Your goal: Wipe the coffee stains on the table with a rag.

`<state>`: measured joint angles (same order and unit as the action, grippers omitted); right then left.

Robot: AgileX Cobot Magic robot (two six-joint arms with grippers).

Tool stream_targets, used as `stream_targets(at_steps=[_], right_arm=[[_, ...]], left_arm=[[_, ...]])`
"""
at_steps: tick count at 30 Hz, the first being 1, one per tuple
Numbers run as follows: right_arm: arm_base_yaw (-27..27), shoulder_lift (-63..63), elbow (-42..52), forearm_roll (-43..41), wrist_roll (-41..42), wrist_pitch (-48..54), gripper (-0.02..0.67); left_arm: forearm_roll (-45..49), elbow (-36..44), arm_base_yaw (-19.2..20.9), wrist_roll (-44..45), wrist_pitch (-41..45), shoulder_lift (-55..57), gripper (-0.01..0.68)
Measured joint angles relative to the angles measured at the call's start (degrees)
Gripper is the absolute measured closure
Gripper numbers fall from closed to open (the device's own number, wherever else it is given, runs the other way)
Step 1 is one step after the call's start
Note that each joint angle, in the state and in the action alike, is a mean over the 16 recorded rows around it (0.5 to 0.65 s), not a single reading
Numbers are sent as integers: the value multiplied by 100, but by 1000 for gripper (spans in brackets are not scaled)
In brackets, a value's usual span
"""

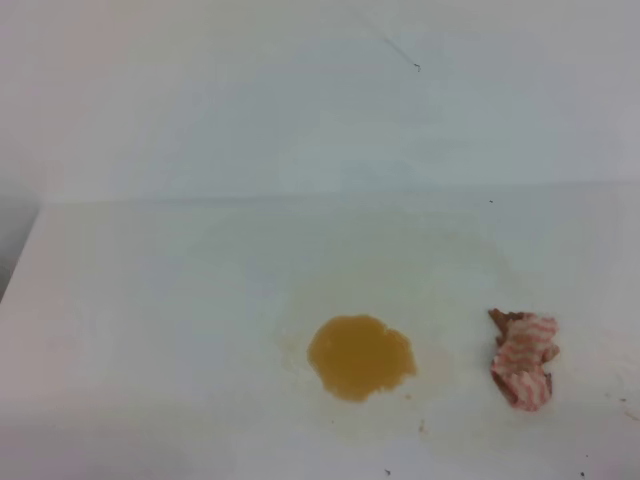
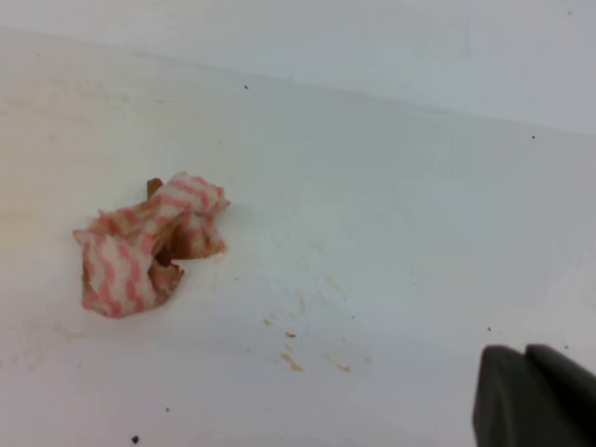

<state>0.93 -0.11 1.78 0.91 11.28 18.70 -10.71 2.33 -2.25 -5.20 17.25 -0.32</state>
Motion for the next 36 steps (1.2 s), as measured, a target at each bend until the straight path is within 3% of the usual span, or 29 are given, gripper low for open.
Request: stream_targets(at_steps=[36], right_arm=[[0,0,-33,0,0,0,652]], left_arm=[[0,0,0,0,0,2,673]])
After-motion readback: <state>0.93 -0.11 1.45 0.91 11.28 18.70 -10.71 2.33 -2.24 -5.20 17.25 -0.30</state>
